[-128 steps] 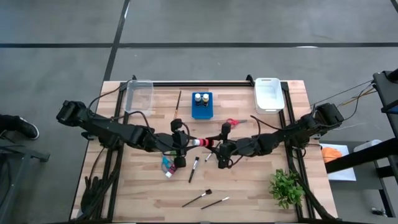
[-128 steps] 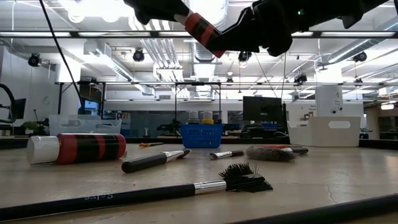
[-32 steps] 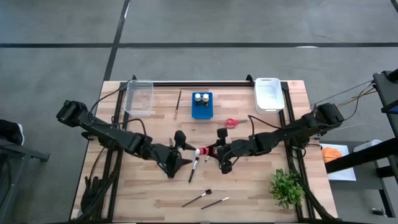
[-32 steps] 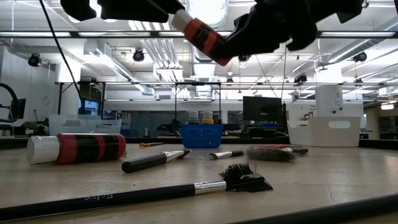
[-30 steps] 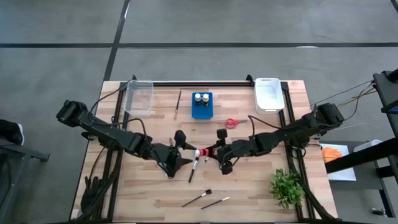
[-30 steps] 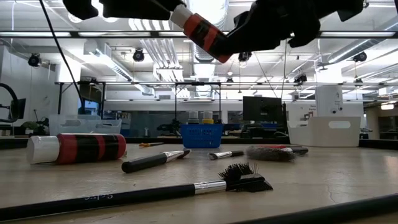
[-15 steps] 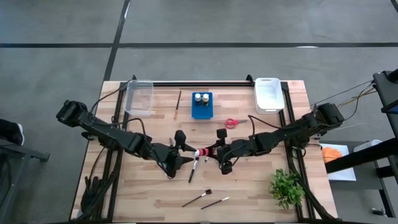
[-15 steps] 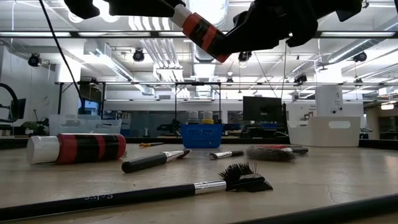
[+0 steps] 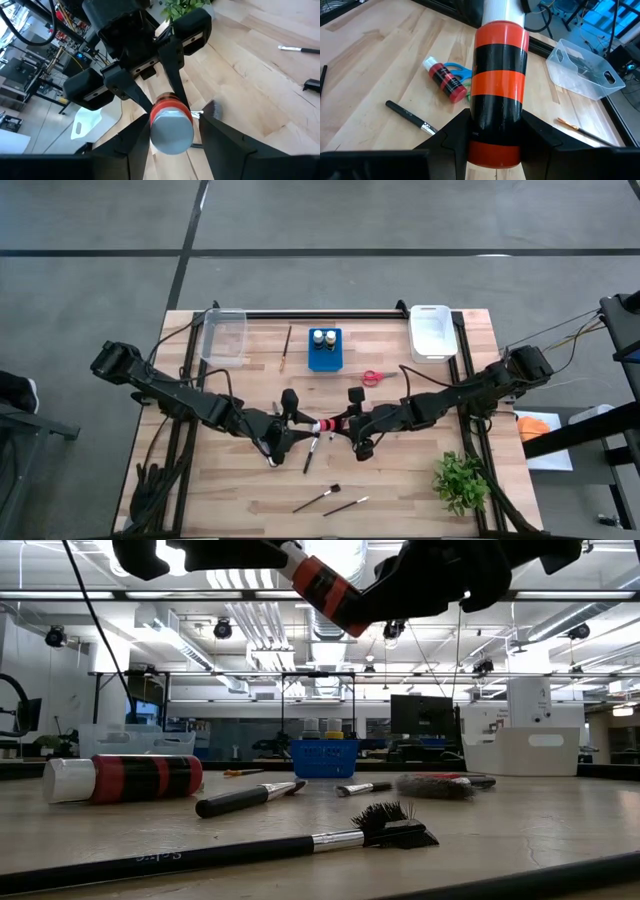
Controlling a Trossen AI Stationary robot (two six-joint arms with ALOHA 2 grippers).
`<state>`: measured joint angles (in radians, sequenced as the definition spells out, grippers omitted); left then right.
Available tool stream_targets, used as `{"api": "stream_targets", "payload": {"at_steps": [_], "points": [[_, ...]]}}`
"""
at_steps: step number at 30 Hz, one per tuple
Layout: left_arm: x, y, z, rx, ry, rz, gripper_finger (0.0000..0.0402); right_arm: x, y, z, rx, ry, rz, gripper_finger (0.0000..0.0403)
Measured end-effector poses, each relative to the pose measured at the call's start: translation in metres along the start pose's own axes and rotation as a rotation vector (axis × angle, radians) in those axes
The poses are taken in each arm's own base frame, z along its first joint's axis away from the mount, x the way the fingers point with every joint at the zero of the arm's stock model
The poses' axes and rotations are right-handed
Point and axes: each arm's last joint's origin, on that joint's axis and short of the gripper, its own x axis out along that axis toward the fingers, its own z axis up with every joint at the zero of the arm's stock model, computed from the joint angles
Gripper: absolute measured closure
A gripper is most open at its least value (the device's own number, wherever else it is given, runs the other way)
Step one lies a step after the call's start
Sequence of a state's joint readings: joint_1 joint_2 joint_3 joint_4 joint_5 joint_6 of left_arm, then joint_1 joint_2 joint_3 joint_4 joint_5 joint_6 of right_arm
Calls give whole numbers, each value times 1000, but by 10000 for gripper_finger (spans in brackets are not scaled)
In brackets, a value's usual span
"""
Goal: Pick & Place Paint Supplies
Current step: Put the orange paint bottle into the blue bin
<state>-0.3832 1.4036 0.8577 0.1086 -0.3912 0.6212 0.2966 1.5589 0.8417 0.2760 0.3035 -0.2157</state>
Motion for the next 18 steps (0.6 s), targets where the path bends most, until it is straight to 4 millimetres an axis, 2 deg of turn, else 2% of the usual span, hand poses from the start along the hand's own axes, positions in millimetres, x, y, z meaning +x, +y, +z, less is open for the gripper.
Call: {"api": "stream_targets", "payload": {"at_steps": [18], "points": [[1,2,-1,-28,0,8,227,0,0,2,3,-22,20,279]]}}
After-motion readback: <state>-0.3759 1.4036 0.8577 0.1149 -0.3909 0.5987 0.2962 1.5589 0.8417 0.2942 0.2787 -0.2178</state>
